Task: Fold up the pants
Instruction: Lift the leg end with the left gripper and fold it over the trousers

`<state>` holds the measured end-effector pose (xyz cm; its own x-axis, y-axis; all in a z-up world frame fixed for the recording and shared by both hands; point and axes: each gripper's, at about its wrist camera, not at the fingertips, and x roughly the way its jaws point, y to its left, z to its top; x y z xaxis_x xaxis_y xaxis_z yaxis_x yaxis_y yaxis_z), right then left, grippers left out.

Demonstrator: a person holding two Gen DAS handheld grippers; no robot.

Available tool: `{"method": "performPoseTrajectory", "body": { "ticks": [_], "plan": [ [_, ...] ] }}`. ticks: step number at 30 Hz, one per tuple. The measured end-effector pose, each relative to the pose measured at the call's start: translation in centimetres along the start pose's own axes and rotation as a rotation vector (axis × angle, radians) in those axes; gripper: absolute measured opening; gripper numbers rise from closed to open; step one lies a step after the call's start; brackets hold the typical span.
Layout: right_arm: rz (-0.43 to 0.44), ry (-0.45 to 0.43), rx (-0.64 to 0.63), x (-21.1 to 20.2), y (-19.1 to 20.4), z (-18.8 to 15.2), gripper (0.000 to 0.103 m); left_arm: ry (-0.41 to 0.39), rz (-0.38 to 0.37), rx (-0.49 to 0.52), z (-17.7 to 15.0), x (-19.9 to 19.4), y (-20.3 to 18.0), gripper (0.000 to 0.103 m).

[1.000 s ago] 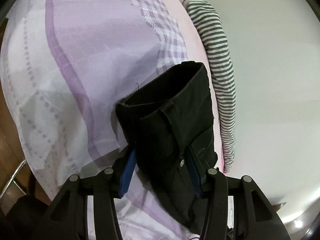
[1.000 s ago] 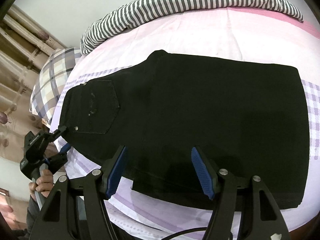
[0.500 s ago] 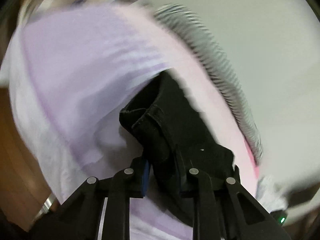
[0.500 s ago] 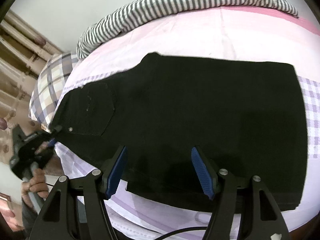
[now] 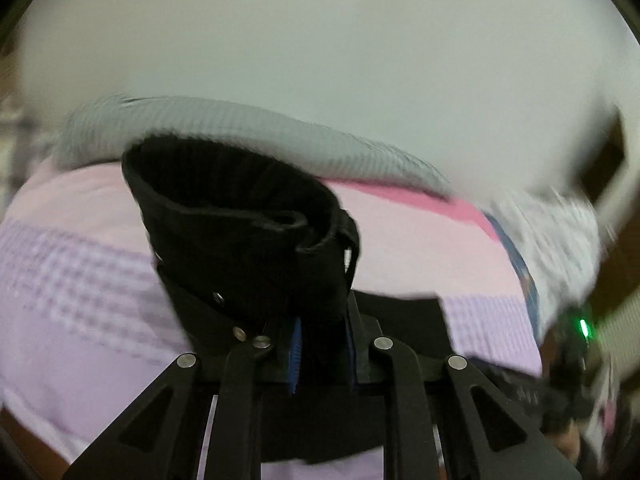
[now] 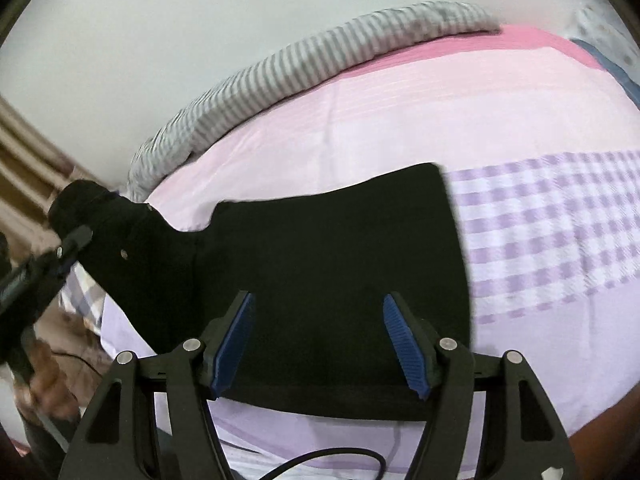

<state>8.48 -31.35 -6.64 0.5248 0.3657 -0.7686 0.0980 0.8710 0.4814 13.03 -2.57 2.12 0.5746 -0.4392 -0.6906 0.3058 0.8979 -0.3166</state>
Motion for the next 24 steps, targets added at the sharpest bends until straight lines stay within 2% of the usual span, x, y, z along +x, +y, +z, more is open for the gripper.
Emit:
{"method": "performPoseTrajectory", "body": {
  "ticks": [2, 4, 6, 9, 12, 13, 15, 17, 18, 22, 24],
  "plan": [
    [-0.001, -0.009, 0.025, -0.4, -1.1, 0.1, 0.065, 0.056, -0.062, 0.066, -1.2, 1.5, -2.7, 0.017],
    [0.001, -0.015, 0.043, -0.6, -2.1, 0.2, 0.065, 0.109, -0.093, 0.114, -2.4, 2.9, -4.5, 0.017],
    [0.003, -0.017, 0.054, -0.6, -2.7, 0.2, 0.065, 0.196, -0.113, 0.155, -4.2, 5.2, -5.9, 0.017],
    [0.028, -0.003, 0.073, -0.3, -3.4, 0.4, 0.066, 0.361, -0.105, 0.164, -6.7, 9.3, -6.4, 0.019],
    [0.047, 0.025, 0.072, 0.3, -3.5, 0.1, 0.066, 0.449, -0.114, 0.119, -7.1, 11.2, -5.9, 0.022],
    [0.049, 0.031, 0.065, 0.5, -3.5, 0.1, 0.066, 0.453, -0.107, 0.123, -6.9, 11.2, -6.1, 0.024],
    [0.054, 0.046, 0.052, 0.9, -3.3, 0.2, 0.066, 0.469, -0.11, 0.146, -7.0, 10.8, -7.3, 0.034],
    [0.071, 0.055, 0.049, 1.3, -3.2, 0.5, 0.066, 0.485, -0.171, 0.152, -6.8, 10.1, -8.2, 0.038],
    [0.087, 0.062, 0.052, 1.5, -3.2, 0.6, 0.066, 0.476, -0.189, 0.161, -6.7, 9.7, -8.6, 0.043],
    [0.153, 0.117, 0.052, 2.6, -3.3, 1.1, 0.066, 0.416, -0.204, 0.22, -6.2, 7.2, -9.0, 0.052],
    [0.178, 0.15, 0.052, 3.4, -3.6, 1.4, 0.066, 0.379, -0.177, 0.214, -5.4, 6.1, -7.7, 0.055]
  ]
}}
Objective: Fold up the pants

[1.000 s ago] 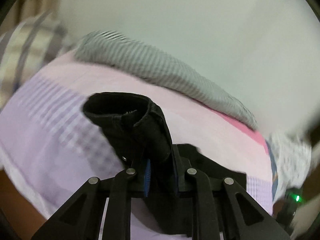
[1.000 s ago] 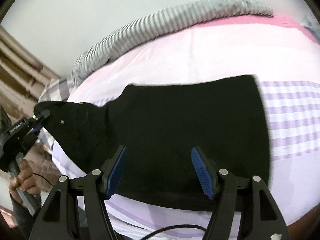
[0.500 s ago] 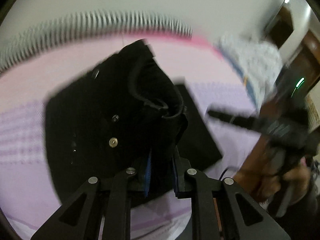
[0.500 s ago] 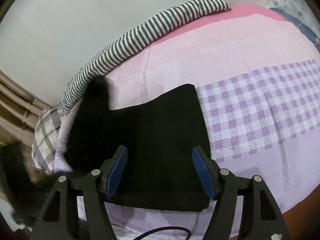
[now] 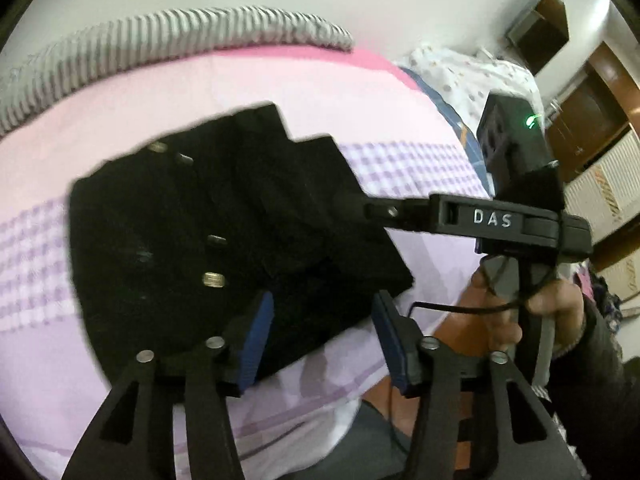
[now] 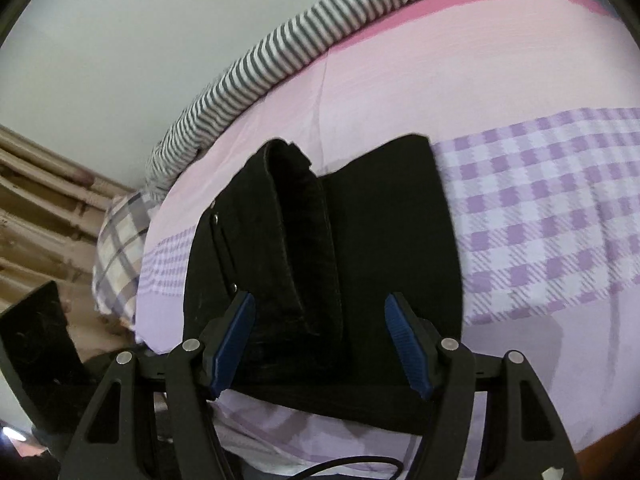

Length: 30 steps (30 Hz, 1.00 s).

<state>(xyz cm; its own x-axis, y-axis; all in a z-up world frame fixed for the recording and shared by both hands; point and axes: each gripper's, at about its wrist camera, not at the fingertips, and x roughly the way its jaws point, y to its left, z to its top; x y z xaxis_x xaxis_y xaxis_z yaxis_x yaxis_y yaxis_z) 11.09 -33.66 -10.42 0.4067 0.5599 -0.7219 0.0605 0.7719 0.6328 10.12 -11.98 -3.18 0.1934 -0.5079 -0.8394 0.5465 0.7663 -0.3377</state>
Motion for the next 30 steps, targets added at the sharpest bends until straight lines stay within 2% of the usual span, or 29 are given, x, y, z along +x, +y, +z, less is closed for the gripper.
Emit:
{"method": "performPoseTrajectory", "body": {
  "ticks": [6, 12, 20, 22, 23, 26, 27, 30],
  "plan": [
    [0.071, 0.076, 0.008, 2.3, -0.9, 1.5, 0.067, -0.07, 0.1, -0.135, 0.0, -2.4, 6.1, 0.055],
    [0.138, 0.106, -0.008, 4.2, -1.2, 2.9, 0.067, -0.051, 0.158, -0.23, -1.4, -1.9, 10.9, 0.055],
    [0.218, 0.116, -0.091, 5.8, -0.8, 3.8, 0.065, -0.031, 0.171, -0.249, -1.8, 0.1, 12.2, 0.056],
    [0.243, 0.128, -0.098, 6.6, -0.7, 3.9, 0.057, -0.03, 0.172, -0.248, -1.8, 0.5, 12.3, 0.057],
    [0.258, 0.138, -0.092, 7.0, -0.8, 3.9, 0.047, -0.029, 0.171, -0.248, -1.8, 0.5, 12.2, 0.057],
    [0.283, 0.15, -0.084, 8.0, -0.1, 3.6, 0.034, -0.025, 0.168, -0.257, -1.7, 0.7, 12.3, 0.058],
    [0.282, 0.147, -0.077, 8.0, 0.1, 3.5, 0.026, -0.023, 0.171, -0.258, -1.6, 0.8, 12.3, 0.059],
    [0.259, 0.096, -0.058, 6.7, 1.0, 2.7, 0.016, -0.031, 0.172, -0.266, -1.4, 0.5, 12.4, 0.059]
  ]
}}
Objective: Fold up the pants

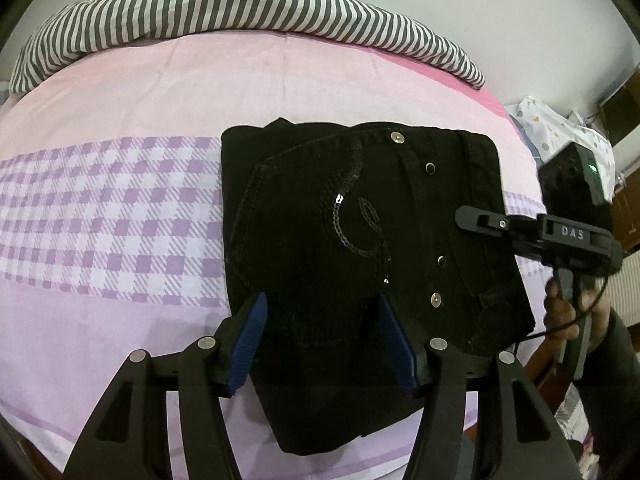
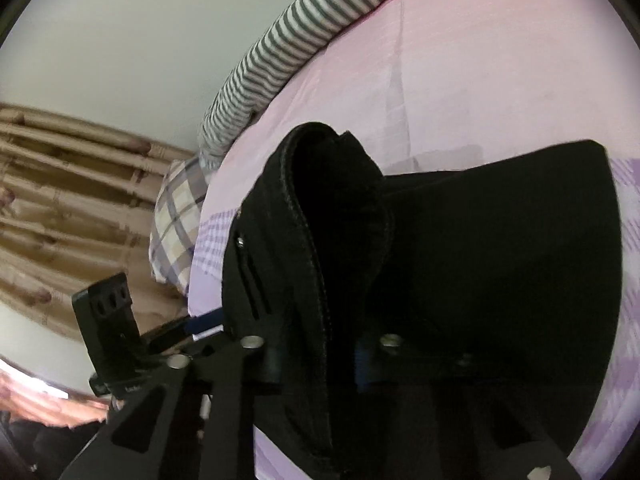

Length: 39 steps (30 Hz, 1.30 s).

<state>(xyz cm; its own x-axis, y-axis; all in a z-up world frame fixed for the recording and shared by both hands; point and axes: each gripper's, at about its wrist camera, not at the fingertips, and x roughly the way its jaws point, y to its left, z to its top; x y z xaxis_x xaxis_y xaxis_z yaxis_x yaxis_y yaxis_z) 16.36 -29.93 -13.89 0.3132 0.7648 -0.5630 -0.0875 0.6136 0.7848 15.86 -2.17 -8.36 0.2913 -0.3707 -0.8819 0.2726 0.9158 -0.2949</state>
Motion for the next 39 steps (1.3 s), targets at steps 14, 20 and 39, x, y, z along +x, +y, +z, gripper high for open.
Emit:
{"method": "performPoseTrajectory", "body": {
  "ticks": [14, 20, 39],
  "plan": [
    [-0.156, -0.168, 0.004, -7.8, 2.0, -2.2, 0.011, -0.096, -0.083, 0.061, 2.3, -2.2, -2.9, 0.059],
    [-0.175, -0.176, 0.118, -8.0, -2.0, -3.0, 0.011, -0.044, -0.091, 0.115, 1.6, -0.2, -5.0, 0.059],
    [-0.305, -0.217, 0.111, -11.3, -1.6, -6.1, 0.038, 0.034, -0.066, 0.204, -1.0, 3.1, -6.7, 0.063]
  ]
}}
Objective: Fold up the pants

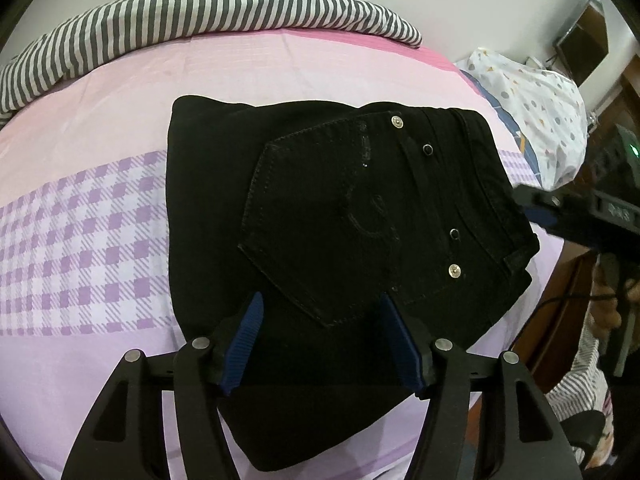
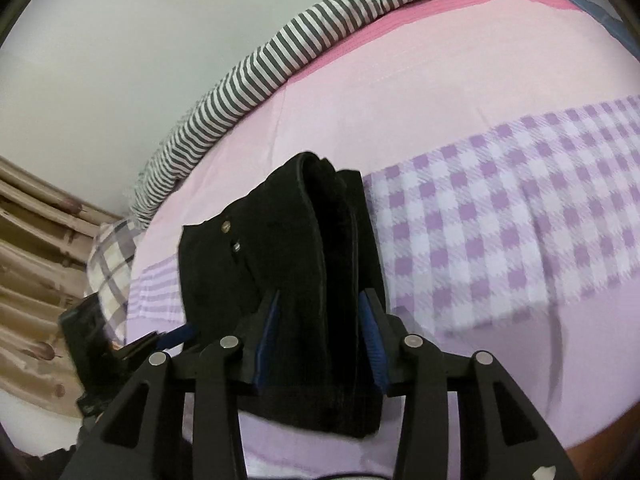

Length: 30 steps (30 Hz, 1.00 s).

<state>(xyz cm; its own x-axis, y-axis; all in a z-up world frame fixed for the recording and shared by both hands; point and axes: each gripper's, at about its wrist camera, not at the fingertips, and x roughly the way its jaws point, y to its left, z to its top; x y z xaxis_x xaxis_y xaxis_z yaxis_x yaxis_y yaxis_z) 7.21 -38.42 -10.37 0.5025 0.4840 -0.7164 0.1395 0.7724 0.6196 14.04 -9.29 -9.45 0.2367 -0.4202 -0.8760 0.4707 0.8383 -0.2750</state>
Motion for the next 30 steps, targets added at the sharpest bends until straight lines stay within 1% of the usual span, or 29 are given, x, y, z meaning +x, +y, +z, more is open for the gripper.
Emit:
{"method": "performPoseTrajectory", "body": {
  "ticks": [1, 3, 5, 6, 8, 10, 13, 15, 17, 18, 20, 25, 28, 30],
  "plan": [
    [0.012, 0.009, -0.001, -0.1, 0.0, -0.4, 0.036, -0.001, -0.003, -0.001, 0.0, 0.0, -0.1, 0.063],
    [0.019, 0.042, 0.001, 0.6, 0.0, -1.2, 0.024, -0.003, -0.006, -0.002, -0.1, 0.1, 0.0, 0.064],
    [-0.013, 0.028, -0.006, 0.8, 0.2, -1.7, 0.015, 0.001, -0.002, 0.0, -0.2, 0.1, -0.2, 0.065],
    [-0.019, 0.009, -0.003, 0.6, 0.2, -1.8, 0.013, 0.002, -0.003, 0.0, -0.4, 0.1, -0.3, 0.065],
    [0.014, -0.025, 0.015, -0.3, 0.4, -2.1, 0.01, 0.007, -0.019, 0.002, -0.5, -0.1, -0.4, 0.065],
    [-0.003, -0.047, -0.025, -1.2, 1.3, -2.6, 0.01, 0.009, -0.03, 0.001, -1.2, -0.4, -0.7, 0.065],
    [-0.026, -0.054, -0.059, -2.0, 2.3, -3.5, 0.009, 0.022, -0.043, 0.019, -2.0, -0.7, -1.1, 0.065],
    [-0.057, -0.04, -0.066, -1.8, 1.9, -4.1, 0.009, 0.034, -0.047, 0.03, -2.6, -0.8, -1.3, 0.065],
    [-0.104, -0.022, -0.056, -0.6, 1.0, -4.4, 0.009, 0.046, -0.057, 0.031, -3.1, -0.7, -1.2, 0.065],
    [-0.105, -0.005, -0.033, 0.2, 0.2, -4.5, 0.009, 0.052, -0.054, 0.028, -3.2, -0.6, -1.2, 0.065],
    [-0.094, -0.006, -0.008, 0.3, -0.3, -4.3, 0.009, 0.06, -0.047, 0.031, -3.5, -0.6, -1.2, 0.065],
    [-0.133, 0.002, -0.045, 0.3, 0.3, -4.2, 0.009, 0.062, -0.03, 0.036, -3.5, -0.5, -1.6, 0.065],
    [-0.151, -0.003, -0.047, 0.4, 0.7, -4.1, 0.011, 0.06, -0.019, 0.043, -3.4, -0.3, -2.1, 0.065],
    [-0.171, -0.005, -0.065, 0.6, 1.3, -4.1, 0.016, 0.06, -0.018, 0.043, -3.4, -0.3, -2.3, 0.065]
  ]
}}
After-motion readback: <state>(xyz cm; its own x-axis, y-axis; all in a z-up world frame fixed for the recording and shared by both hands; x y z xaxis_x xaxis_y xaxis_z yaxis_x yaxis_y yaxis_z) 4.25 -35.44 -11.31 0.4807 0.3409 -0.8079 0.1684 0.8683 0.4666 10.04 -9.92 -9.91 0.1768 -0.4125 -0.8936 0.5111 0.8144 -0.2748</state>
